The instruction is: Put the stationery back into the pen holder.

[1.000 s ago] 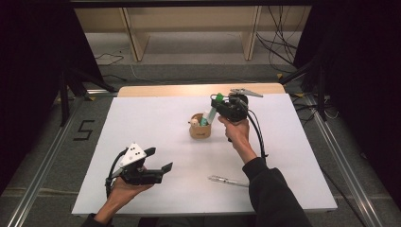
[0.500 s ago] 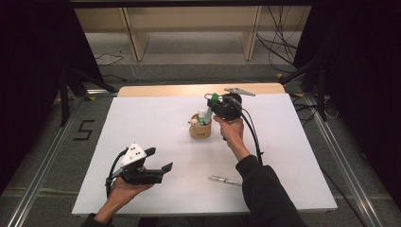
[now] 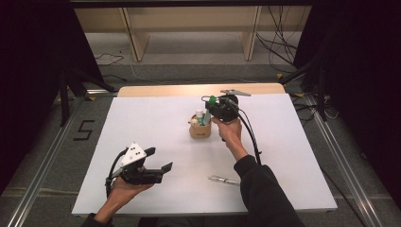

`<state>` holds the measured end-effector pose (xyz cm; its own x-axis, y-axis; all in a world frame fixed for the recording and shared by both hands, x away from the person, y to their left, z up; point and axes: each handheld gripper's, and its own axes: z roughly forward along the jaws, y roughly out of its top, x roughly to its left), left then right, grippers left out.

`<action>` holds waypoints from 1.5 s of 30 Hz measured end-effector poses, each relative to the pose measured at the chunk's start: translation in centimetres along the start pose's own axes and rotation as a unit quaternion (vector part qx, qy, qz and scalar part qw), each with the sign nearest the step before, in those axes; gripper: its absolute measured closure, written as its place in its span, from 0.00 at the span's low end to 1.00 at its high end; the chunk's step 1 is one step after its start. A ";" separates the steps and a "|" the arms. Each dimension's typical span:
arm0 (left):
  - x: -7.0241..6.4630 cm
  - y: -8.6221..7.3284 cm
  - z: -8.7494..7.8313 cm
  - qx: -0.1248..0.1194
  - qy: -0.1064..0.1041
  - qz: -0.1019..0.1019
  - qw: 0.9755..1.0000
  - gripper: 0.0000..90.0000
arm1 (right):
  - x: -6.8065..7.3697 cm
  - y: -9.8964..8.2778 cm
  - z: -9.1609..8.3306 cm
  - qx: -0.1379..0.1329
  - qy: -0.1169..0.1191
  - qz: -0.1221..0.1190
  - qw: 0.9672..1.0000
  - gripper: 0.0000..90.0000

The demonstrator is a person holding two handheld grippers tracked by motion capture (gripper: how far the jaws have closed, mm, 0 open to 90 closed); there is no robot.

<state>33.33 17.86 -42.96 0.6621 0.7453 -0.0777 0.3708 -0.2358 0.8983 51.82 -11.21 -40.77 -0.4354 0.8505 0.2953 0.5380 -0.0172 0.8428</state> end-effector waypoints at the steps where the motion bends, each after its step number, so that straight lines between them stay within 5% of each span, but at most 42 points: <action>1: 0.0 0.0 0.0 0.000 0.000 0.000 1.000 0.17 | 0.0 -0.1 0.1 0.003 -0.001 -0.001 1.000 0.83; 9: 0.0 0.0 0.0 0.001 0.000 0.002 1.000 0.17 | -0.2 -0.4 0.8 0.017 0.002 -0.002 1.000 0.82; 13: 0.0 0.0 0.0 0.001 0.000 0.002 1.000 0.17 | -0.2 -0.3 0.9 0.012 0.014 -0.006 1.000 0.62; 20: -0.1 0.0 0.0 0.002 0.000 0.002 1.000 0.17 | -0.4 0.6 -1.0 -0.014 0.022 -0.014 1.000 0.53; 26: 0.0 -0.1 0.1 0.002 0.000 0.001 1.000 0.17 | -0.5 0.7 -3.0 -0.018 0.025 -0.036 0.999 0.45; 30: 0.0 -0.1 0.1 0.002 -0.002 0.002 1.000 0.17 | -0.7 0.5 -4.2 -0.001 0.047 -0.040 0.998 0.40; 38: 0.0 -0.1 0.0 0.000 -0.002 0.002 1.000 0.17 | -0.5 -0.7 -6.3 0.042 0.078 -0.080 0.993 0.32; 45: 0.0 -0.1 0.1 0.002 -0.002 0.002 1.000 0.17 | -0.1 -2.5 -8.9 0.074 0.098 -0.127 0.984 0.30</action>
<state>33.35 17.88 -43.10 0.6666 0.7416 -0.0756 0.3706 -0.2418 0.8968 44.09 -15.94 -38.85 -0.6928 0.6992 0.1765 0.4868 0.2728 0.8298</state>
